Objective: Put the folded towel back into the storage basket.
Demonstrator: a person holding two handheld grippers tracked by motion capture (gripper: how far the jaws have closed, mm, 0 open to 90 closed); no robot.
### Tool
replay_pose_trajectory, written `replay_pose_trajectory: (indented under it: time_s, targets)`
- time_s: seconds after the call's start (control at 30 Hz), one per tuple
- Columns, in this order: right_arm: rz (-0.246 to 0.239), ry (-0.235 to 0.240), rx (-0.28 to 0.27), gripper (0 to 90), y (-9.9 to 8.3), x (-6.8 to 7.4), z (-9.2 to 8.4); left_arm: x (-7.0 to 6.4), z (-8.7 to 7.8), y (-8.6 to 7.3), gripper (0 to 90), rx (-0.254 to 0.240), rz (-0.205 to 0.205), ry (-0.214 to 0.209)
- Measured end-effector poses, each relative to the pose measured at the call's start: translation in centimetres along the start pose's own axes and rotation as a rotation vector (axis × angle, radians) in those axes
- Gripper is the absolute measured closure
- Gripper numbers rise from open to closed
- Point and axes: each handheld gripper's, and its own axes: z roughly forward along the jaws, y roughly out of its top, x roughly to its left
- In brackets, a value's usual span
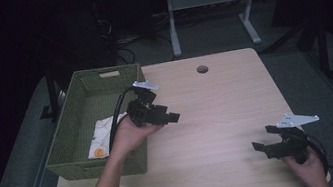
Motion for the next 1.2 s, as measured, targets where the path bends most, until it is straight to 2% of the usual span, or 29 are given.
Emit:
replay_pose_trajectory:
  time_s: [0.37, 0.7, 0.93, 1.2]
  targets:
    - [-0.007, -0.004, 0.000, 14.3, 0.0, 0.1, -0.1, -0.7, 1.8, -0.2, 36.8, -0.005, -0.002, -0.016]
    - [-0.004, -0.006, 0.000, 14.3, 0.0, 0.1, -0.2, -1.8, 4.2, -0.3, 35.4, -0.014, -0.013, -0.031]
    - [0.001, -0.007, 0.000, 14.3, -0.1, 0.0, -0.2, -2.4, 5.9, -1.0, 34.8, -0.033, -0.040, -0.035]
    - [-0.006, -0.010, -0.003, 14.3, -0.2, 0.1, -0.3, -4.0, 7.8, -1.8, 32.4, -0.030, -0.012, -0.034]
